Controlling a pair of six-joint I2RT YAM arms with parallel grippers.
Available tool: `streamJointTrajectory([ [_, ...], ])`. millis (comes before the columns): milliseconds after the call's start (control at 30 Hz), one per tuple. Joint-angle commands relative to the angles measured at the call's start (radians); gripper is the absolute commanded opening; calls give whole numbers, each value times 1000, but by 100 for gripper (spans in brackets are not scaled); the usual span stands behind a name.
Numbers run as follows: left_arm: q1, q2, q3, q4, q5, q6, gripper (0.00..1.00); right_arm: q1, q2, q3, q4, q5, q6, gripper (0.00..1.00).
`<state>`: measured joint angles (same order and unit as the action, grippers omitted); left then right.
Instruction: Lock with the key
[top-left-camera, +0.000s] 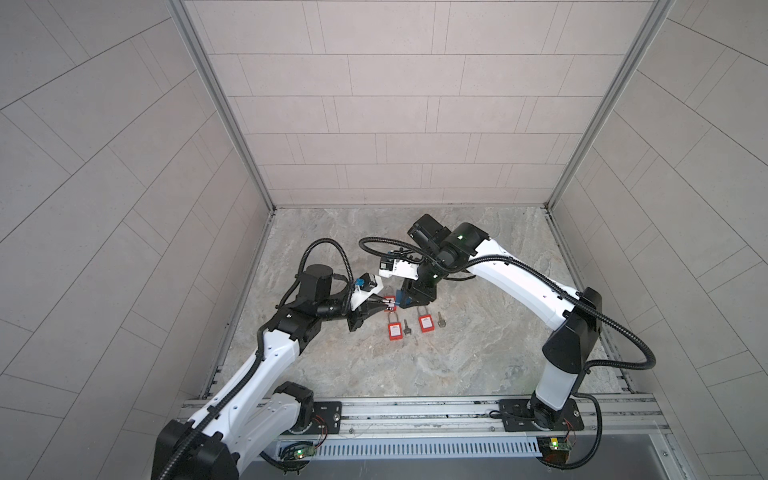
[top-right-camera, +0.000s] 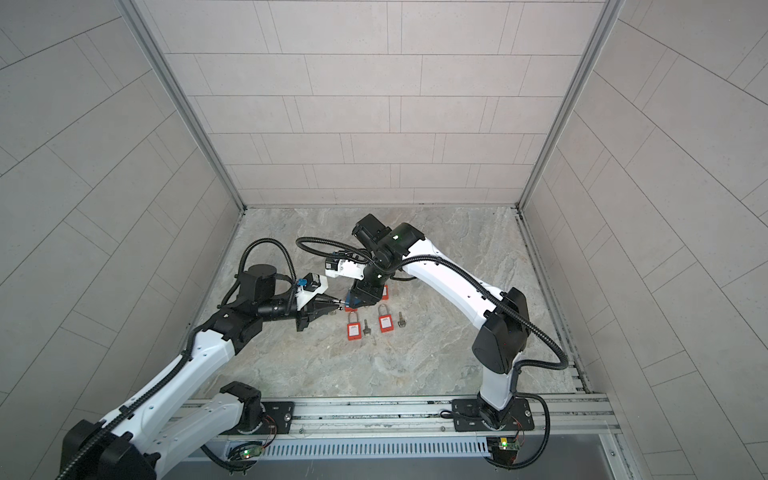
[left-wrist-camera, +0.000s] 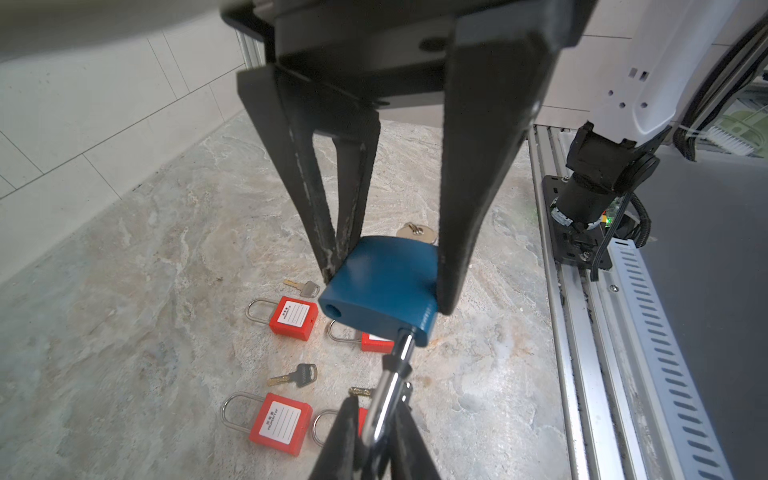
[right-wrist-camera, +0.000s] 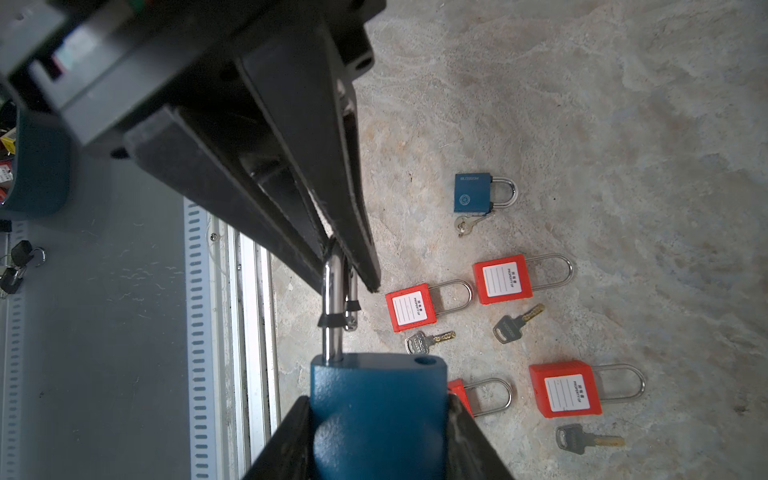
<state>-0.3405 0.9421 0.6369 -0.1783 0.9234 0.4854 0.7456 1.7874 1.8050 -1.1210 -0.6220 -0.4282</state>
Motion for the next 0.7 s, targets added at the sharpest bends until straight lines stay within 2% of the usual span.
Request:
streamJointTrajectory([
  [0, -15, 2, 38, -6, 43, 30, 8, 1, -58, 21, -8, -31, -30, 29],
  [67, -20, -1, 42, -12, 44, 33, 0, 2, -63, 24, -10, -19, -35, 36],
  [133, -30, -7, 45, -13, 37, 33, 0, 1, -78, 18, -7, -7, -59, 50],
  [300, -67, -48, 29, 34, -26, 2, 0, -2, -145, -41, 56, 90, -101, 71],
  [500, -112, -115, -14, 140, -109, -42, 0, -4, -269, -185, 120, 90, -228, 71],
  [667, -166, -133, -21, 167, -133, -38, 0, -4, -333, -285, 168, 50, -218, 63],
])
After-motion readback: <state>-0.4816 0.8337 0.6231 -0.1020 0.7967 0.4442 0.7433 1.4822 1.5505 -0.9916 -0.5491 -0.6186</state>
